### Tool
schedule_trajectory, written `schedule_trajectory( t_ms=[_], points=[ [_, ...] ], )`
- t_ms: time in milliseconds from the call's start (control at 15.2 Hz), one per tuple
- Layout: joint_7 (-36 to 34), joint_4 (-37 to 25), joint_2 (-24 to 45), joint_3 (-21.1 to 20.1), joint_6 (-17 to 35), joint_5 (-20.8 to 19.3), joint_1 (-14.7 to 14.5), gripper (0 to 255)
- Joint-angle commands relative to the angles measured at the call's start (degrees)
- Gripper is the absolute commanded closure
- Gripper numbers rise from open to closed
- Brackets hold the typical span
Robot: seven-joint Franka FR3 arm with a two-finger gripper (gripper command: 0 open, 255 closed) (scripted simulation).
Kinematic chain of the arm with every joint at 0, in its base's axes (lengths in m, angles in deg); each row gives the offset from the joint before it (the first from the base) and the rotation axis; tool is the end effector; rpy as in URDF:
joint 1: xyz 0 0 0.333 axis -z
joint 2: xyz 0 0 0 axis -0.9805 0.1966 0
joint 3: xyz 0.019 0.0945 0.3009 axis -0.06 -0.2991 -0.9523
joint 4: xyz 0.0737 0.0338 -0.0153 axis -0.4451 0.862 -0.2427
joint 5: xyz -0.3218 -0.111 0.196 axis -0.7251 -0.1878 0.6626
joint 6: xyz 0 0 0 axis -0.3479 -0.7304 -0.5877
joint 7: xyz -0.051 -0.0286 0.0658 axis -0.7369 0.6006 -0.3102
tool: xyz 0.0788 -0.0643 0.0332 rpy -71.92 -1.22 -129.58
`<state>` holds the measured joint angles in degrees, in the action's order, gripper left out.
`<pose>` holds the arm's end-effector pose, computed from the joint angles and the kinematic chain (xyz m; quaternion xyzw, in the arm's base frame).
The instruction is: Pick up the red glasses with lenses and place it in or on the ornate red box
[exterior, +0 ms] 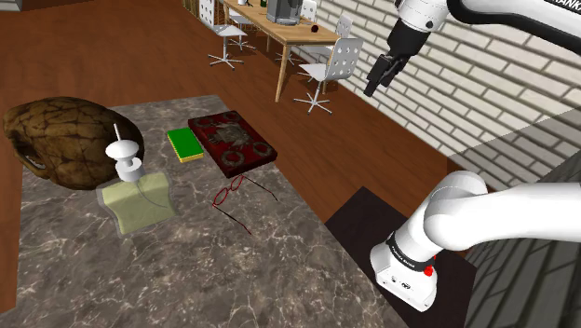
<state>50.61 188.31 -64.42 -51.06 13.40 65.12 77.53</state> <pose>0.3004 -0.0164 0.6387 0.9974 -0.0021 0.0624 0.0373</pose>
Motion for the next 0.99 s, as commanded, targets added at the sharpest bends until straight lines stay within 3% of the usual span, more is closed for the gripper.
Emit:
schedule_trajectory(
  t_ms=[0,924],
  points=[
    [0.0,0.0,0.0,0.0,0.0,0.0,0.0,0],
    [-15.6,1.7,13.2,-16.4,11.2,5.1,-4.6,0]
  ],
)
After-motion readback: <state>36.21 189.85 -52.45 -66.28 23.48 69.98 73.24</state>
